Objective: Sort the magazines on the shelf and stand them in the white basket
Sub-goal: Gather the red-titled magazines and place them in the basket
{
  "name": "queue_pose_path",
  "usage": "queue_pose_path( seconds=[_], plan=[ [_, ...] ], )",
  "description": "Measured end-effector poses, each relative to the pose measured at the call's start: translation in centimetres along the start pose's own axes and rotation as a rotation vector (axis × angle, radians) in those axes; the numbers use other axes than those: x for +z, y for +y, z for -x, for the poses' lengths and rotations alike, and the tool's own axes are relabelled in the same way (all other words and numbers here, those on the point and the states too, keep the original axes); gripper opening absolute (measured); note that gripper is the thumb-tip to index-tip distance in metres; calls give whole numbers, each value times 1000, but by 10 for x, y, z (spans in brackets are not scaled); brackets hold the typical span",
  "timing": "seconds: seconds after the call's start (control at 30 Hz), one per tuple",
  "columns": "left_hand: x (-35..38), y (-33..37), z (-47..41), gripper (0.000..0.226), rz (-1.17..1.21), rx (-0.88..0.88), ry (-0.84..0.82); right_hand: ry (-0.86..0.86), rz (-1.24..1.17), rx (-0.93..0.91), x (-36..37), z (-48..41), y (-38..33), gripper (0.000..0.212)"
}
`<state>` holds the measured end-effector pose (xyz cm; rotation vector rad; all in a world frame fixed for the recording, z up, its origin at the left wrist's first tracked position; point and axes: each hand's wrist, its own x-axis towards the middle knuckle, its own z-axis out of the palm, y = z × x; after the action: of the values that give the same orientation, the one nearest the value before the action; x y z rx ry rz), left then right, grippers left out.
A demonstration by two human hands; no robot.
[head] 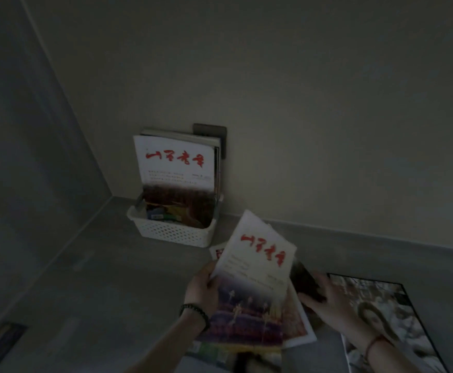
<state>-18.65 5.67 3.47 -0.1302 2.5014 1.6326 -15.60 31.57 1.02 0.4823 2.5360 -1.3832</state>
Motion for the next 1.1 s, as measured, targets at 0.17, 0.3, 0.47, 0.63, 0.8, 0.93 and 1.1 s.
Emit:
queue_pose_path(
  seconds=[0.17, 0.3, 0.47, 0.63, 0.8, 0.93, 1.1],
  plan=[
    [-63, 37, -20, 31, 244, 231, -80, -45, -446, -45, 33, -16, -80, 62],
    [-129, 61, -65, 35, 277, 316, 60, 208, -409, -189, 33, -43, -153, 27],
    [-195, 81, -142, 27, 223, 229, 225, 370, -248, -444, 41, -82, -249, 8],
    [-218, 66, -201, 28, -69, 126, 355, 498, -179, -480, 75, -121, -289, 11],
    [-213, 27, -236, 25, -144, 31, 374, 475, -104, -378, 120, -152, -270, 10],
    [-206, 2, -247, 14, -50, -12, 429, 495, -43, -302, 144, -165, -249, 8],
    [-204, -4, -259, 24, 41, -58, 492, 547, -82, -275, 147, -174, -244, 11]
  ],
)
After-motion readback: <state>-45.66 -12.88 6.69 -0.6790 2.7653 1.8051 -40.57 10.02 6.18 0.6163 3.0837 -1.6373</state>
